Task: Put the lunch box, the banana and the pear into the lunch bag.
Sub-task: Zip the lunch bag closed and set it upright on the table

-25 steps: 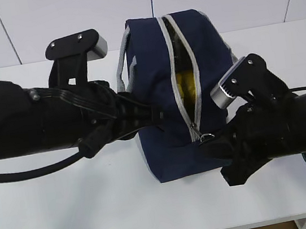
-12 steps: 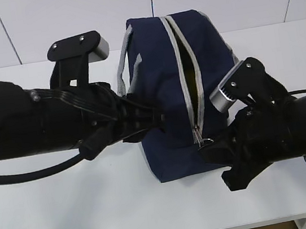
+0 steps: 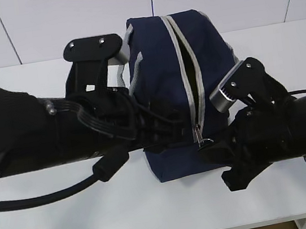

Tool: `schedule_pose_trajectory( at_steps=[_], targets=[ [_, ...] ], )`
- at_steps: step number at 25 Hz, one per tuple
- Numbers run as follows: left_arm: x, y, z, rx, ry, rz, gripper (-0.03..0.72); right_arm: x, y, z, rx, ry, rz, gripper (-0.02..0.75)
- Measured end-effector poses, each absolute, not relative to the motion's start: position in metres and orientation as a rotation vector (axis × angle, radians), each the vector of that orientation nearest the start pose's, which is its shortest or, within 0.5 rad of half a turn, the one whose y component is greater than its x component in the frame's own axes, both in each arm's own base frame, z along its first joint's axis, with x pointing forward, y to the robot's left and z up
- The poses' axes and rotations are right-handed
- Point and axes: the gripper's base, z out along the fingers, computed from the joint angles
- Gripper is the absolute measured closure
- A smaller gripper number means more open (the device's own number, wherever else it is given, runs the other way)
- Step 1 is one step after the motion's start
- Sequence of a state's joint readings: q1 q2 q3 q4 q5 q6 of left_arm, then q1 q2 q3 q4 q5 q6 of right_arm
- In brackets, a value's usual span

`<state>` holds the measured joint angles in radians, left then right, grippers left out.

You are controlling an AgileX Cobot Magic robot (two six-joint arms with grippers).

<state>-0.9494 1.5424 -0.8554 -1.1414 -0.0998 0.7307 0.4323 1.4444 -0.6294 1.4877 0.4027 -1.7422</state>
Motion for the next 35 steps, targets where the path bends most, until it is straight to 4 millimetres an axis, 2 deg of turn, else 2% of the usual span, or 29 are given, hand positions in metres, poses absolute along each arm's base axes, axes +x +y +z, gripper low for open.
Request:
schedule_pose_trajectory(
  at_steps=[3, 8, 15, 17, 19, 22, 30, 35],
  targets=[
    [0.197, -0.261, 0.235, 0.537, 2.134, -0.684, 0.316, 0.226, 0.143, 0.200, -0.976, 2.108, 0.553, 0.720],
    [0.198, -0.261, 0.237, 0.552, 2.107, -0.657, 0.444, 0.226, 0.143, 0.200, -0.976, 2.108, 0.553, 0.720],
    [0.198, -0.261, 0.237, 0.570, 2.098, -0.649, 0.477, 0.226, 0.143, 0.200, -0.976, 2.108, 0.553, 0.720],
    [0.198, -0.261, 0.237, 0.570, 2.096, -0.647, 0.530, 0.226, 0.143, 0.200, -0.977, 2.108, 0.553, 0.720],
    [0.198, -0.261, 0.237, 0.571, 2.096, -0.647, 0.644, 0.226, 0.143, 0.200, -0.979, 2.107, 0.552, 0.720],
    [0.198, -0.261, 0.237, 0.571, 2.096, -0.647, 0.701, 0.226, 0.143, 0.200, -0.979, 2.107, 0.552, 0.720],
    [0.199, -0.261, 0.236, 0.574, 2.097, -0.645, 0.714, 0.224, 0.142, 0.201, -0.998, 2.107, 0.542, 0.720],
    [0.199, -0.261, 0.236, 0.574, 2.097, -0.645, 0.714, 0.218, 0.139, 0.217, -0.952, 2.082, 0.551, 0.720]
  ],
)
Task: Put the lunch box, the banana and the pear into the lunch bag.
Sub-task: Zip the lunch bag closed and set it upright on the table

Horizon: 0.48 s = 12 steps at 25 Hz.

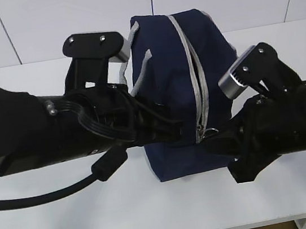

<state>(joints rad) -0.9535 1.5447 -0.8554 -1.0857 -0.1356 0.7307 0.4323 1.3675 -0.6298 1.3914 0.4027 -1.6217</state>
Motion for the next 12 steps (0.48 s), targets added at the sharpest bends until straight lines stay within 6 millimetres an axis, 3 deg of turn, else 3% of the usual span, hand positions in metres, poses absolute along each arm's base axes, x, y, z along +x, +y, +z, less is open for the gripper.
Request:
schedule_pose_trajectory(
  at_steps=[7, 12],
  targets=[
    [0.199, -0.261, 0.236, 0.574, 2.097, -0.645, 0.715, 0.217, 0.138, 0.229, -0.957, 2.133, 0.551, 0.720],
    [0.199, -0.261, 0.236, 0.572, 2.096, -0.643, 0.715, 0.224, 0.141, 0.253, -1.013, 2.201, 0.537, 0.720]
  ],
)
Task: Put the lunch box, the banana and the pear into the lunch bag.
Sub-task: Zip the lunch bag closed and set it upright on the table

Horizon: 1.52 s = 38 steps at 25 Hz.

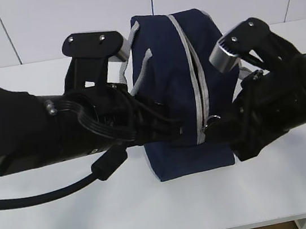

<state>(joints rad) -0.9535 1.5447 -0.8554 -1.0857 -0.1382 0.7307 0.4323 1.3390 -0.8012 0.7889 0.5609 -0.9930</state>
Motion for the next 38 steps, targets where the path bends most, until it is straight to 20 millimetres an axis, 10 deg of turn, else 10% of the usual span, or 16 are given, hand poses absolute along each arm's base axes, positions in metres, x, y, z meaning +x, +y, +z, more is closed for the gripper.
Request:
schedule_pose_trajectory(
  at_steps=[13, 38],
  targets=[
    [0.199, -0.261, 0.236, 0.570, 2.093, -0.641, 0.715, 0.250, 0.143, 0.300, -1.169, 2.309, 0.372, 0.720],
    [0.198, -0.261, 0.236, 0.577, 2.099, -0.647, 0.715, 0.289, 0.159, 0.364, -0.888, 2.546, 0.428, 0.720]
  ],
)
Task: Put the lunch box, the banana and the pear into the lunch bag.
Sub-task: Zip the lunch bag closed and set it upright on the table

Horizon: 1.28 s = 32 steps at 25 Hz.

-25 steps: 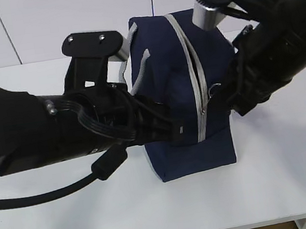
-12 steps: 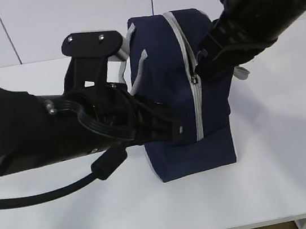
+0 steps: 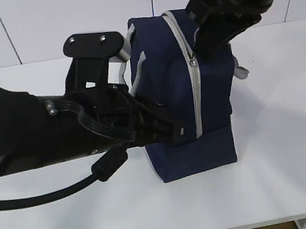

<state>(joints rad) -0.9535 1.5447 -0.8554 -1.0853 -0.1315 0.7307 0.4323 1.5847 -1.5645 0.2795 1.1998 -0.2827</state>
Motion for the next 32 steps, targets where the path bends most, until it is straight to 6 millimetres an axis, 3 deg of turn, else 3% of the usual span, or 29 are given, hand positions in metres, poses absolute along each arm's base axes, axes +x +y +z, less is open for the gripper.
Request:
schedule_pose_trajectory(
  at_steps=[12, 19, 32],
  targets=[
    [0.198, -0.262, 0.235, 0.584, 2.105, -0.653, 0.715, 0.326, 0.171, 0.382, -0.871, 2.520, 0.352, 0.720],
    [0.196, -0.262, 0.235, 0.598, 2.115, -0.665, 0.715, 0.334, 0.166, 0.392, -0.853, 2.488, 0.243, 0.720],
    [0.193, -0.264, 0.233, 0.631, 2.141, -0.694, 0.715, 0.368, 0.176, 0.389, -0.847, 2.454, 0.163, 0.720]
  ],
)
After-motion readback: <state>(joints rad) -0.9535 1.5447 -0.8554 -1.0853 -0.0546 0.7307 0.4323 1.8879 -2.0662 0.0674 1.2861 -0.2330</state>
